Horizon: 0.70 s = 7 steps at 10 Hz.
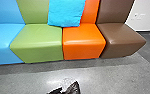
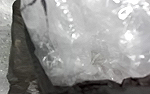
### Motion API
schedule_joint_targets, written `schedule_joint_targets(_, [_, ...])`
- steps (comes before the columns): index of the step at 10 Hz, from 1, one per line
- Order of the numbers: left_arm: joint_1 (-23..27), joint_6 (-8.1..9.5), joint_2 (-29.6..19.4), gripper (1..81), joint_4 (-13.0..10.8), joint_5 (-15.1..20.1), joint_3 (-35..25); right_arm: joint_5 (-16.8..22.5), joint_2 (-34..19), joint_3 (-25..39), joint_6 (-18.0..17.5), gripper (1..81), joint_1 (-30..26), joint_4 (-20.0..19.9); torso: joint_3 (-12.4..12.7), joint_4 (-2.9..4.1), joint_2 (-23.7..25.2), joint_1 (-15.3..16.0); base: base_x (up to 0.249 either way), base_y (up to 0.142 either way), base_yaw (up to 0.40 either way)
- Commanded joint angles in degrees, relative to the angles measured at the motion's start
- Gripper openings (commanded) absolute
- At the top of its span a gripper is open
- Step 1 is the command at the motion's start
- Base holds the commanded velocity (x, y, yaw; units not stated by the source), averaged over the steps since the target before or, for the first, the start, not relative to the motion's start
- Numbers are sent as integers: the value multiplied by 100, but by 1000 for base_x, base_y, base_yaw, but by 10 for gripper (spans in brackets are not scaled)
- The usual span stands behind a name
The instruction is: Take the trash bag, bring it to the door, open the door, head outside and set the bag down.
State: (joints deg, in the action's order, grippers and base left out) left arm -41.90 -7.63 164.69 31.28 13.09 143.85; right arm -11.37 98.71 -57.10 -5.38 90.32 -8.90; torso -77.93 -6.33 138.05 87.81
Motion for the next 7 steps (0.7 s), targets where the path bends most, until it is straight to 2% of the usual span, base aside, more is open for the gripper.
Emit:
schedule_joint_targets(1, [590,16,-165,10,18,378,-322,496,-235,-28,19,811,-53,-15,535,0,-544,-349,0,0,0])
schedule_joint_targets(7, [608,25,-252,10,19,378,-428,505,-41,-204,19,811,-53,-15,1783,-2,-1768,-1139,0,0,0])
